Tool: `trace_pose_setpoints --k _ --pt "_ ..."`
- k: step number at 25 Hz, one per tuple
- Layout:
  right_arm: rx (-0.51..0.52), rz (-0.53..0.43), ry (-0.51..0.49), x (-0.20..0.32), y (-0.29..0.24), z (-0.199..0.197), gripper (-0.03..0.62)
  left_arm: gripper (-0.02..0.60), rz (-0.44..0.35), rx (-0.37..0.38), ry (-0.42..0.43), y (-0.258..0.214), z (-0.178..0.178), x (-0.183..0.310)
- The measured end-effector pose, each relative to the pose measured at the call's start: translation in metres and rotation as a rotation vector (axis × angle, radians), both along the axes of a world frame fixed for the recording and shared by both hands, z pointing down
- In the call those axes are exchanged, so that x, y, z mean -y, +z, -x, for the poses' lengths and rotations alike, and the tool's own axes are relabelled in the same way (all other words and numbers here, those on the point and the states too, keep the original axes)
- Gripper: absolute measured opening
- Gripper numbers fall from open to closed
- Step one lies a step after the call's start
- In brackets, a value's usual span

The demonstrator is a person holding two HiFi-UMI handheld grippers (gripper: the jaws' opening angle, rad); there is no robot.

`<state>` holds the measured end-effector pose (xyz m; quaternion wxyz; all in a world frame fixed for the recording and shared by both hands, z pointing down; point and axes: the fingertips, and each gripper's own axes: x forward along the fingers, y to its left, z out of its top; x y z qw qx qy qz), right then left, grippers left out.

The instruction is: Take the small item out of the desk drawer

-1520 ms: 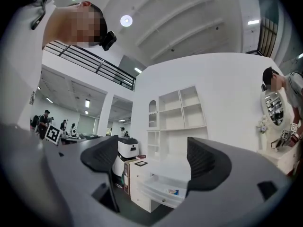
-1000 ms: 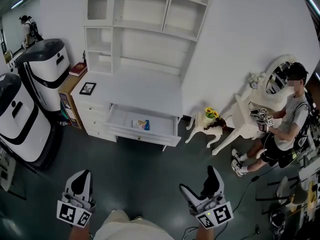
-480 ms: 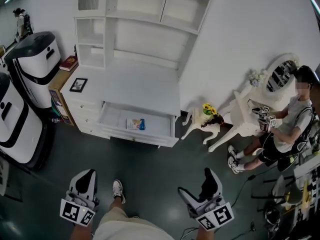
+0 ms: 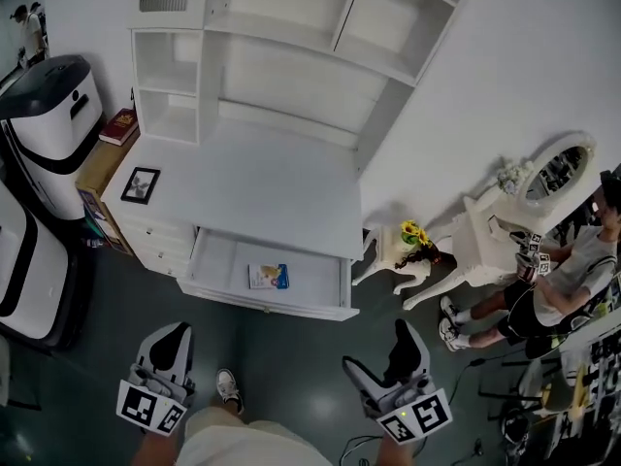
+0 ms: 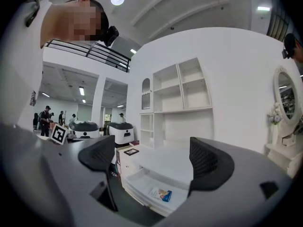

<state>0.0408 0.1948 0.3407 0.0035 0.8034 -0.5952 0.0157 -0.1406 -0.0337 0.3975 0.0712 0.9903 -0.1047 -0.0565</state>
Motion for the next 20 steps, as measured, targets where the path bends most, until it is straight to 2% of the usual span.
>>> trace_pose_setpoints --k 5,9,13,16,20 --pt "-0.012 0.069 0.033 0.051 0.011 -0.027 0.489 0.015 0.005 0.017 0.035 0.005 -0.039 0.055" --pt "0.019 0.096 0.077 0.056 0.018 -0.055 0.489 0.015 0.028 0.02 0.08 0.011 -0.078 0.066" --pt "-0.002 0.131 0.093 0.061 0.024 -0.083 0.489 0.015 0.047 0.027 0.11 0.018 -0.116 0.068" --pt "-0.008 0.147 0.066 0.069 0.033 -0.106 0.489 0.015 0.028 0.026 0.098 0.014 -0.139 0.07" --pt "-0.013 0.211 -0.029 0.091 0.06 -0.134 0.489 0.015 0.005 0.02 0.045 -0.001 -0.156 0.076"
